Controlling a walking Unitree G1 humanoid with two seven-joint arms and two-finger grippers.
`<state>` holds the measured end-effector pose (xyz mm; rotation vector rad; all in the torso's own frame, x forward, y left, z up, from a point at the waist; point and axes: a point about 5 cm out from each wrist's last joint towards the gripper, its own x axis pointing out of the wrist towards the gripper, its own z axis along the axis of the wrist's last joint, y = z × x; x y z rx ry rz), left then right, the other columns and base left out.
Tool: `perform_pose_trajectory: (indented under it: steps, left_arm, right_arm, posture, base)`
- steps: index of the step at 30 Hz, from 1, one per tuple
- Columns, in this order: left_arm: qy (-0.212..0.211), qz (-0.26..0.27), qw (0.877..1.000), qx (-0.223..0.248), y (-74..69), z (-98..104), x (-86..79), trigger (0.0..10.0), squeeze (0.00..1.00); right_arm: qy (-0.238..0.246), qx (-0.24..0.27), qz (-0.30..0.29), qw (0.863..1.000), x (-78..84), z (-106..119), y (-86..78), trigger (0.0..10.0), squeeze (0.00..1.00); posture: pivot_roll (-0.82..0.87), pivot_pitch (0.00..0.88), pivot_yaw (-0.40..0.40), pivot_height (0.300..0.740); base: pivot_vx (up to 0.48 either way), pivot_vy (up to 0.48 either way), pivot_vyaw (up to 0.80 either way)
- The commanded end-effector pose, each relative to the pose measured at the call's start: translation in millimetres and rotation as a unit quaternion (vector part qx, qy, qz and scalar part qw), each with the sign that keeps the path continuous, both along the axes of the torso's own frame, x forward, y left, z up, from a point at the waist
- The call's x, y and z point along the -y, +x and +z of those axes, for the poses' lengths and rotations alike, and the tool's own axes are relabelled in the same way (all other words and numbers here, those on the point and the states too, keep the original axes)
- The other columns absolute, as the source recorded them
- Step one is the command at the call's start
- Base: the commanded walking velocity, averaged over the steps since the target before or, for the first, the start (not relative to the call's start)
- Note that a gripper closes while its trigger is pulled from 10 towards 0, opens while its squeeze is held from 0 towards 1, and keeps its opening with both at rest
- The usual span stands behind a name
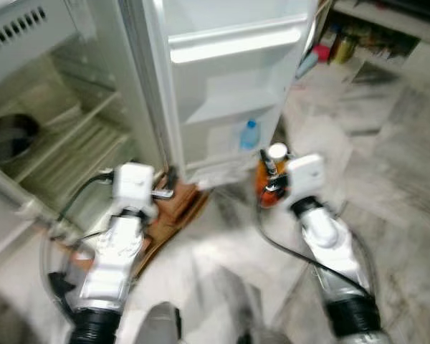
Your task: Restocking fridge
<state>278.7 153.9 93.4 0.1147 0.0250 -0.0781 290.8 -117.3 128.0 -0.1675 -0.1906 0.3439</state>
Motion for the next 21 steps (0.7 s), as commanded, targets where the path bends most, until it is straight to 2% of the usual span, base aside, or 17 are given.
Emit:
perform_pose_trajectory:
  steps: [1,6,12,21]
  left_arm:
    - [-0.006,-0.009,1.000,0.007,0.6,3.4,7.2,10.0,0.00]
    - [-0.004,-0.007,1.000,0.007,1.7,3.2,8.4,10.0,0.00]
    - [-0.003,-0.007,1.000,0.006,2.7,3.0,8.3,10.0,0.00]
    - [-0.001,-0.008,1.000,0.005,3.9,3.0,9.8,10.0,0.00]
  right_arm:
    - [-0.005,0.017,-0.001,1.000,3.8,5.7,-0.4,10.0,0.00]
    - [-0.014,0.017,0.013,1.000,1.7,4.0,-2.3,10.0,0.00]
    - [-0.015,0.018,0.012,1.000,1.3,4.1,-1.8,10.0,0.00]
    - [-0.021,0.016,0.014,1.000,3.9,2.7,-2.0,10.0,0.00]
  posture:
    - [0.04,0.134,-0.023,0.740]
    - [0.04,0.133,-0.023,0.740]
    - [0.04,0.133,-0.021,0.740]
    - [0.04,0.132,-0.020,0.740]
  base:
    - [0.428,0.000,0.00]
    - [0.420,0.000,0.33]
    - [0.410,0.000,0.80]
    - [0.379,0.000,0.53]
